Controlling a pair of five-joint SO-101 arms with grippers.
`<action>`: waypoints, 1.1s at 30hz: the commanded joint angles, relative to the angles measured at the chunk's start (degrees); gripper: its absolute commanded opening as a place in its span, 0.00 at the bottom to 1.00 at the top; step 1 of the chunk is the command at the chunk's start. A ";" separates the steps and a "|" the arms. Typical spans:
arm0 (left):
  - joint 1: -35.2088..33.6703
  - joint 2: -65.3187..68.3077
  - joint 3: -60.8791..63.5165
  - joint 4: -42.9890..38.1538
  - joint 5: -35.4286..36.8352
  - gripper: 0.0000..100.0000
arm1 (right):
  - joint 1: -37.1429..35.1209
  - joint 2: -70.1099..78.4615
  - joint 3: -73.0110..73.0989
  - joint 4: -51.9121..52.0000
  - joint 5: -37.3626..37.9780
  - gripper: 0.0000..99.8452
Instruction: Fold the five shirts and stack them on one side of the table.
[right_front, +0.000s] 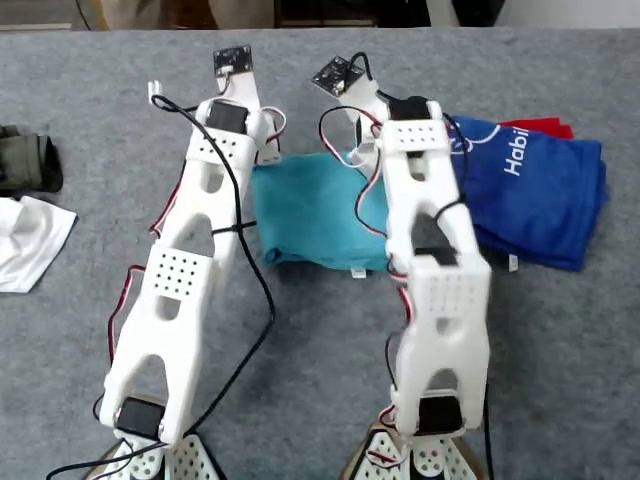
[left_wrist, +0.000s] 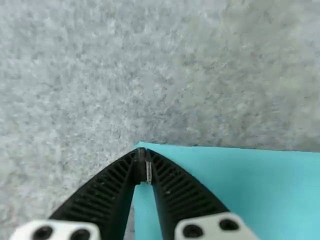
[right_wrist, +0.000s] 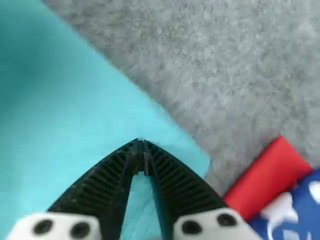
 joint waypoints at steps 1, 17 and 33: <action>0.09 -0.13 -1.49 -1.05 0.09 0.02 | 1.89 11.21 -22.81 3.43 -0.44 0.00; 0.18 0.48 -3.78 0.26 -6.15 0.02 | 5.41 14.02 -55.78 34.02 3.52 0.00; 0.18 0.48 -3.87 0.18 -6.24 0.02 | 0.04 -21.58 13.76 22.95 -1.67 0.00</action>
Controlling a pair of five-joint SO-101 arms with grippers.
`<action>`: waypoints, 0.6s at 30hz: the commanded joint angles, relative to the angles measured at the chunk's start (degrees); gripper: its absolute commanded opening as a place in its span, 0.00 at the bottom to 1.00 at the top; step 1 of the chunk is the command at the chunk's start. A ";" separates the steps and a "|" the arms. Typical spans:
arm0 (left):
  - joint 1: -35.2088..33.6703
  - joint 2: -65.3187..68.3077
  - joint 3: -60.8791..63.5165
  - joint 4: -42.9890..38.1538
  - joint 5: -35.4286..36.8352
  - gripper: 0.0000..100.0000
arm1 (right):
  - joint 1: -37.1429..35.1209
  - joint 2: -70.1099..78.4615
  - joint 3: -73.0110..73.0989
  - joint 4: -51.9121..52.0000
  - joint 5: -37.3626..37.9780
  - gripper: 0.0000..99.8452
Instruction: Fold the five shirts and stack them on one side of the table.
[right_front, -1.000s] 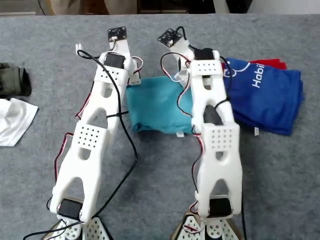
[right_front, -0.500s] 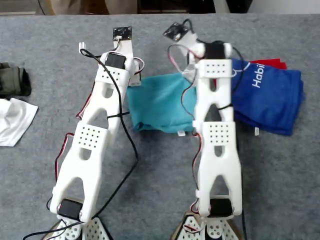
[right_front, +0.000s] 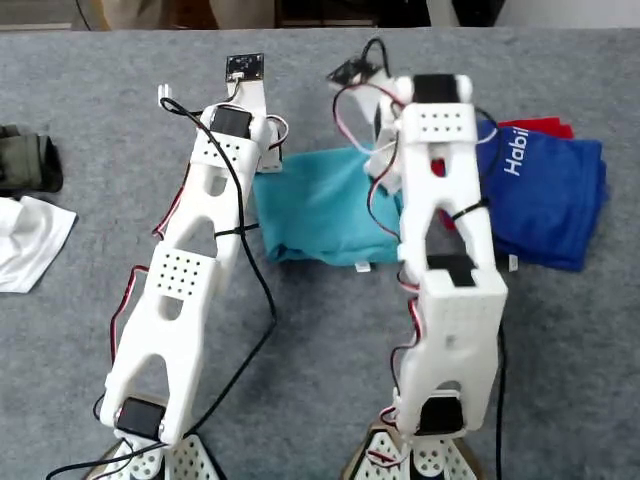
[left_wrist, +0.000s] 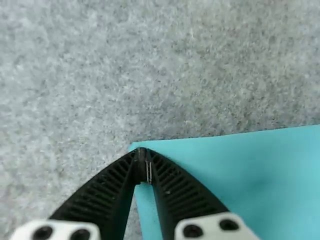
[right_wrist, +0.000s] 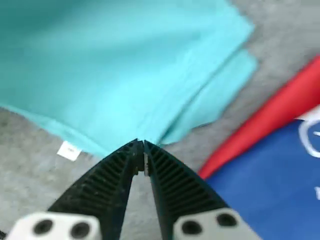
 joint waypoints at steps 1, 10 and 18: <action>-0.35 -0.66 -2.81 -0.18 -0.26 0.02 | -1.10 -5.67 10.07 -4.66 -1.93 0.00; -0.35 -0.66 -2.81 -0.18 -0.26 0.02 | 1.10 -5.58 22.99 -12.04 -3.43 0.00; -1.05 0.66 -0.70 -5.54 -0.97 0.02 | 9.71 -5.67 21.85 -17.14 2.29 0.00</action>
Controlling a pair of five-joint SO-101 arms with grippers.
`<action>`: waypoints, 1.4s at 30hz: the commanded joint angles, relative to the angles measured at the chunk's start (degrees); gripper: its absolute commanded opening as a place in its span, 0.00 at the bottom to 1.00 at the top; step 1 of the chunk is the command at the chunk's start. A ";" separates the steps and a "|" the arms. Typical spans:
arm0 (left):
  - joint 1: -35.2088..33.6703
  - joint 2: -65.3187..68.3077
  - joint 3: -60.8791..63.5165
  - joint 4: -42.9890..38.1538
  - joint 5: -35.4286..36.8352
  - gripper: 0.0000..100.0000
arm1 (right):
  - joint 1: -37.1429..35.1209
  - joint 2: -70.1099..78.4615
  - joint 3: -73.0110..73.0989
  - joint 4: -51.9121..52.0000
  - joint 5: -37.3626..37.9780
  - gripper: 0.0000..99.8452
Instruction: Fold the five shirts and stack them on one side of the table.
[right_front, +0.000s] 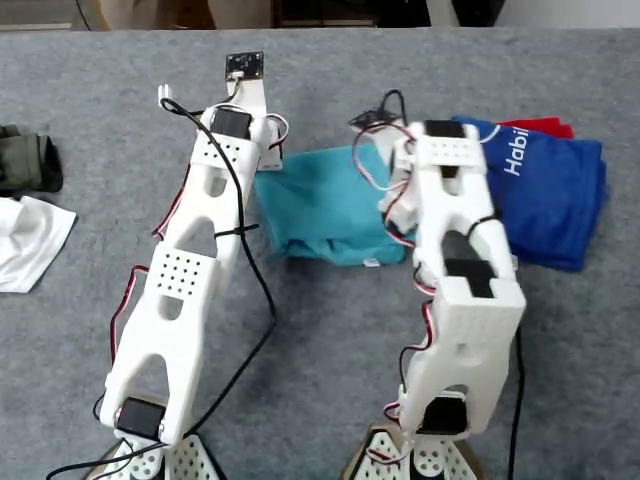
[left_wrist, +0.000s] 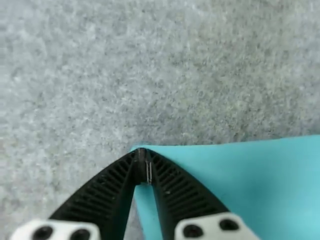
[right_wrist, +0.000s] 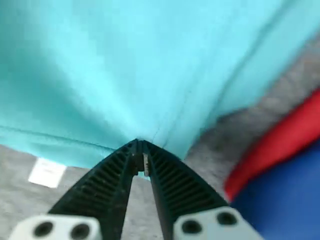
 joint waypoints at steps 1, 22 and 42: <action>-0.88 -0.13 -1.14 -1.49 -2.20 0.02 | 3.30 -3.65 -2.07 -0.79 2.02 0.00; -2.81 0.22 -14.24 10.20 -2.90 0.02 | -10.33 -11.91 -2.33 15.03 -0.70 0.00; -2.90 3.56 -14.51 9.76 -3.25 0.02 | -0.31 -5.23 6.90 -1.67 1.58 0.00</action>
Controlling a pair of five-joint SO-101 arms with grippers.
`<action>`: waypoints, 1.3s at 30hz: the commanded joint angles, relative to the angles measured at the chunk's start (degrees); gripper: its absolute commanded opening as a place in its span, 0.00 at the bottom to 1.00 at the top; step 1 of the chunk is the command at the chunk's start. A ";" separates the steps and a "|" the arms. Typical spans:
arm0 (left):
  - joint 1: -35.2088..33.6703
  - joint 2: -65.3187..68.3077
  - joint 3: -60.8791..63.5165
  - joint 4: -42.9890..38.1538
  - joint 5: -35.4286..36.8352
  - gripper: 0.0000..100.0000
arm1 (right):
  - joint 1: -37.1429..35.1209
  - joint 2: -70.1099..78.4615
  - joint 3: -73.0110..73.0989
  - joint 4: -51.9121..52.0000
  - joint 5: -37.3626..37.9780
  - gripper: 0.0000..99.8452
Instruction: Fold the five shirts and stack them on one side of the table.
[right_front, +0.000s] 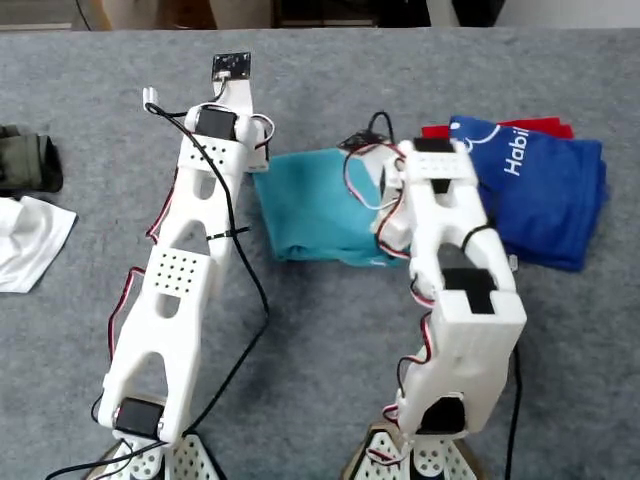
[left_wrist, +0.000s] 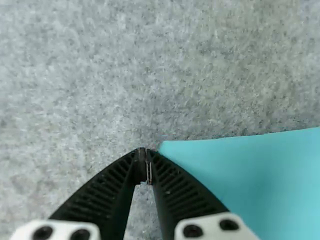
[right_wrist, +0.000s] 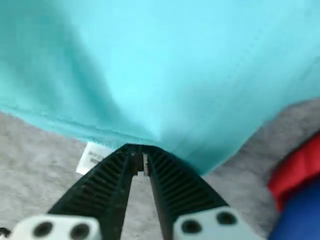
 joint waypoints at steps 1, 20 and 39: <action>-0.62 -1.01 -2.46 -0.26 -0.44 0.02 | 2.51 -0.04 -4.79 0.53 1.58 0.00; -1.32 -10.24 -2.55 5.54 -0.18 0.02 | 0.92 -9.63 -16.48 10.81 2.37 0.00; 4.66 -29.58 31.65 10.90 3.60 0.02 | -4.00 33.01 -75.03 15.91 0.70 0.01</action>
